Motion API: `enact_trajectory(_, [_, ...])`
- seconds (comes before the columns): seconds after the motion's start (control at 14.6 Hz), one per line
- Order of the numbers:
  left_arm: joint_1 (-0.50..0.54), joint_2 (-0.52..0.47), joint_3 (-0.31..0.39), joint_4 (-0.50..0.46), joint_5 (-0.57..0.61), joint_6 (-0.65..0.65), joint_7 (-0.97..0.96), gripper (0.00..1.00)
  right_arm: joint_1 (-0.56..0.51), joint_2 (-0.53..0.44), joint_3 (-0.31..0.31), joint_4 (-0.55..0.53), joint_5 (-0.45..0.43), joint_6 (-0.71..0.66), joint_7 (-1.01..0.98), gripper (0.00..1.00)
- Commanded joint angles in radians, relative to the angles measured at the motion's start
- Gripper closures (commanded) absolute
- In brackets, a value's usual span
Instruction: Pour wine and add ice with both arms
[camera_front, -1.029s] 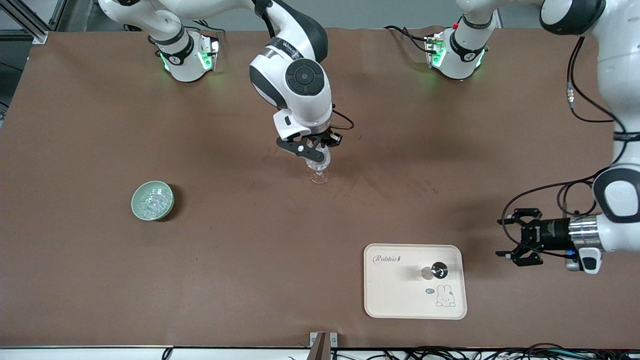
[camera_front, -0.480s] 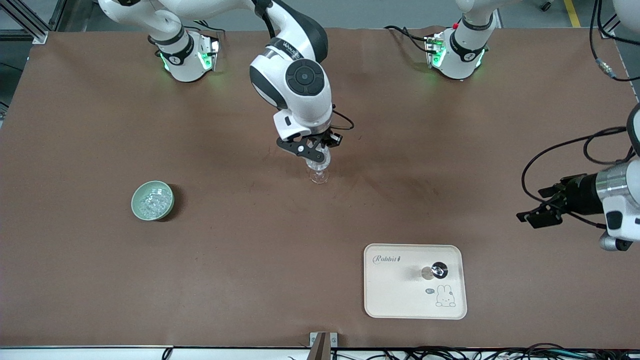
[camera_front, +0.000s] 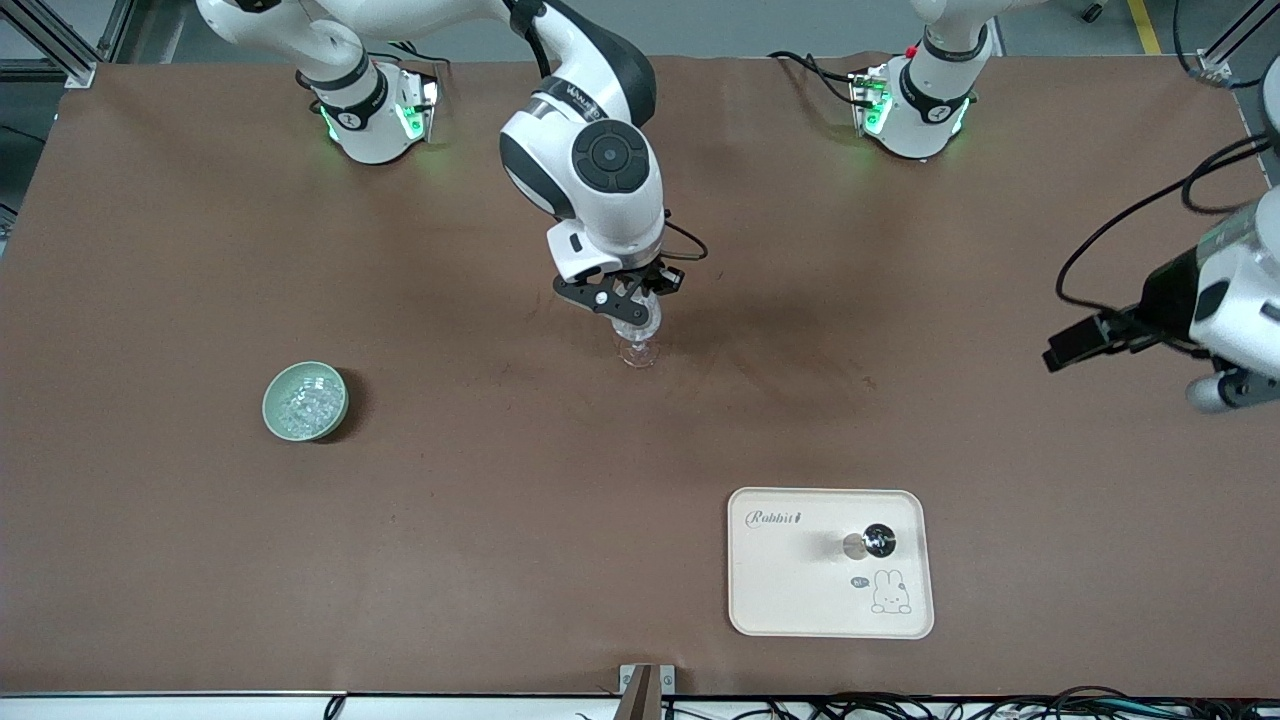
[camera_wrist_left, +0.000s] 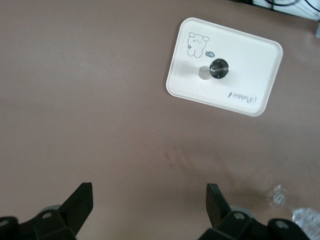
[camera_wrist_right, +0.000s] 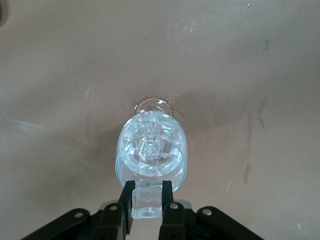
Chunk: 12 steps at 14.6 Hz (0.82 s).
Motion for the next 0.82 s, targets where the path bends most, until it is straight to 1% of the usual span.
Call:
enact_trajectory(0.0, [-0.080, -0.124, 0.124, -0.087, 0.010, -0.030, 0.110, 0.00, 0.009, 0.001, -0.004, 0.000, -0.020, 0.003, 0.018, 0.57])
enact_trajectory(0.07, [-0.135, -0.153, 0.187, -0.115, 0.004, -0.032, 0.152, 0.00, 0.009, 0.001, -0.004, 0.000, -0.020, 0.001, 0.018, 0.44])
enact_trajectory(0.14, [-0.177, -0.190, 0.243, -0.153, 0.001, -0.032, 0.184, 0.00, 0.009, 0.001, -0.004, 0.000, -0.020, 0.001, 0.019, 0.27])
enact_trajectory(0.21, [-0.212, -0.221, 0.287, -0.188, -0.010, -0.031, 0.192, 0.00, 0.009, 0.000, -0.006, 0.000, -0.020, 0.000, 0.019, 0.19])
enact_trajectory(0.34, [-0.283, -0.284, 0.369, -0.253, -0.037, -0.029, 0.192, 0.00, 0.009, 0.000, -0.004, 0.002, -0.020, -0.005, 0.018, 0.07])
enact_trajectory(0.41, [-0.295, -0.305, 0.378, -0.282, -0.039, -0.024, 0.192, 0.00, 0.004, -0.006, -0.006, 0.003, -0.020, -0.006, 0.016, 0.01])
enact_trajectory(0.55, [-0.303, -0.347, 0.380, -0.342, -0.054, -0.014, 0.184, 0.00, -0.007, -0.040, -0.012, 0.008, -0.030, -0.031, 0.011, 0.00])
enact_trajectory(0.62, [-0.302, -0.370, 0.380, -0.371, -0.066, -0.011, 0.184, 0.00, -0.016, -0.074, -0.013, 0.008, -0.058, -0.047, 0.011, 0.00])
enact_trajectory(0.75, [-0.302, -0.393, 0.381, -0.400, -0.080, 0.000, 0.184, 0.00, -0.045, -0.143, -0.013, 0.008, -0.112, -0.119, 0.008, 0.00])
